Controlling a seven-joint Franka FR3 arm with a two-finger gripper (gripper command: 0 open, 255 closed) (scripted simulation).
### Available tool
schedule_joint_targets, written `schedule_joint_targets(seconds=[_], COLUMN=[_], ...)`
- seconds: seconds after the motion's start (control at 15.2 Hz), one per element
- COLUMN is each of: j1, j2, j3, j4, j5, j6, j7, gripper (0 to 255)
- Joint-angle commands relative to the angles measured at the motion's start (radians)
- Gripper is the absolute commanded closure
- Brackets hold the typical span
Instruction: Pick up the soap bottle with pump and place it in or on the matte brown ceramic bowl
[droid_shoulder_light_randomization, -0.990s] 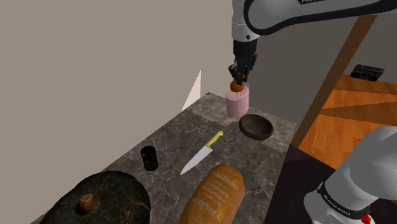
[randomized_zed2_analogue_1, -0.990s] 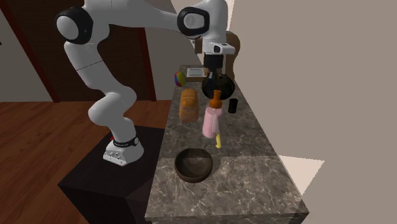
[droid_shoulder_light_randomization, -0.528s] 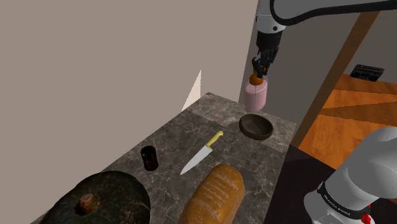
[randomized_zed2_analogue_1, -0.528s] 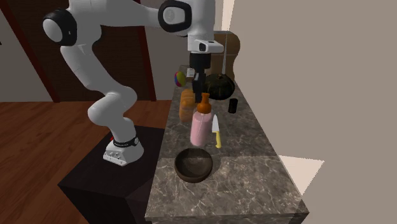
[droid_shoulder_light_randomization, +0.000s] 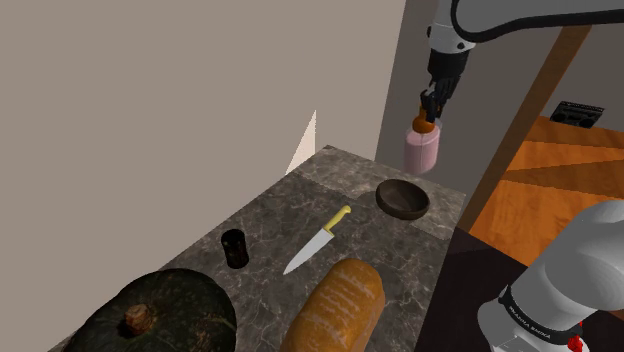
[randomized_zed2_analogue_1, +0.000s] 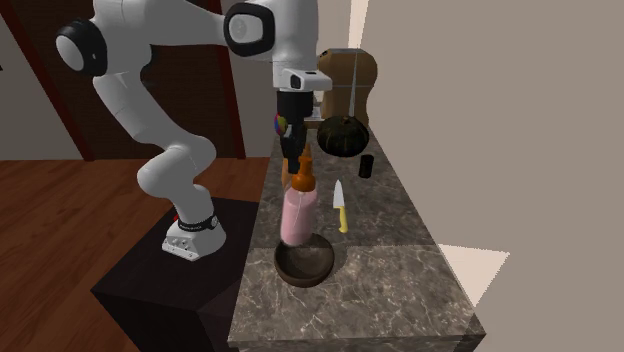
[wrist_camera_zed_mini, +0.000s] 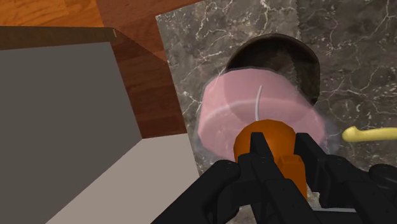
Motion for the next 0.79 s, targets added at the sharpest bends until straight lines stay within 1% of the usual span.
schedule_joint_targets(seconds=[0.0, 0.73], j1=[0.000, -0.001], j2=[-0.003, -0.004], j3=[-0.002, -0.006], j4=[-0.028, -0.175], j5=[-0.002, -0.010], j6=[0.026, 0.170], j7=[0.002, 0.027], gripper=[255, 255])
